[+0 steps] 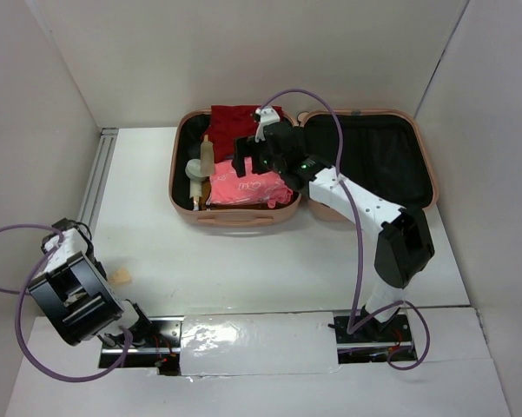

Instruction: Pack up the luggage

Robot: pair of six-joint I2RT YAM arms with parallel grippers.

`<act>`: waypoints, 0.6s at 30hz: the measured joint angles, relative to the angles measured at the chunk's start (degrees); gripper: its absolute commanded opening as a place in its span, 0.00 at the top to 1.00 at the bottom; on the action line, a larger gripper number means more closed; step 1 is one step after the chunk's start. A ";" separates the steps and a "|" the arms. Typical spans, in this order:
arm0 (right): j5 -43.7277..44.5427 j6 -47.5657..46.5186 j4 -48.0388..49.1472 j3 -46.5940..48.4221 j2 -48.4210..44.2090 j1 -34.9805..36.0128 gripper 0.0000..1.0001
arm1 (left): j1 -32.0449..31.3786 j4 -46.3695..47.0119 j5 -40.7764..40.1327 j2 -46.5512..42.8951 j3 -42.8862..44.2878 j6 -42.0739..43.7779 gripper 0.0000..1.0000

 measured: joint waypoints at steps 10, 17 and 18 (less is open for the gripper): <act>-1.46 4.44 2.25 -10.16 -7.54 -4.66 0.00 | -14.95 10.86 4.94 -10.25 1.29 18.95 1.00; 4.00 5.90 3.43 -18.25 -18.97 -8.07 0.00 | -33.42 26.53 12.02 -18.27 10.21 39.34 1.00; 5.55 6.08 3.50 -19.54 -21.16 -8.70 0.00 | -35.98 28.22 12.76 -16.94 13.20 42.49 1.00</act>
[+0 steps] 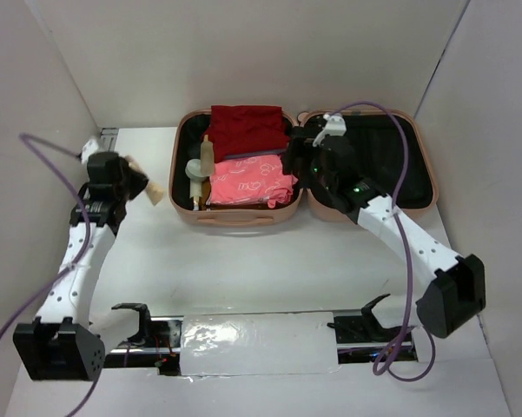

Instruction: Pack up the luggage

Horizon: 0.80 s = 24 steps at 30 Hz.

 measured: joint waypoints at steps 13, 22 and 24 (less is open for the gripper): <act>11.41 4.94 -3.87 -5.70 -7.41 -17.00 0.00 | -21.20 2.29 1.75 36.28 29.38 23.54 1.00; 16.02 8.66 -8.46 -8.63 -9.14 -26.75 0.00 | -20.02 -6.21 -0.07 43.08 37.99 32.98 0.72; 17.79 8.94 -8.96 -8.63 -9.25 -27.56 0.00 | -19.47 -7.58 0.17 44.15 41.05 34.47 0.62</act>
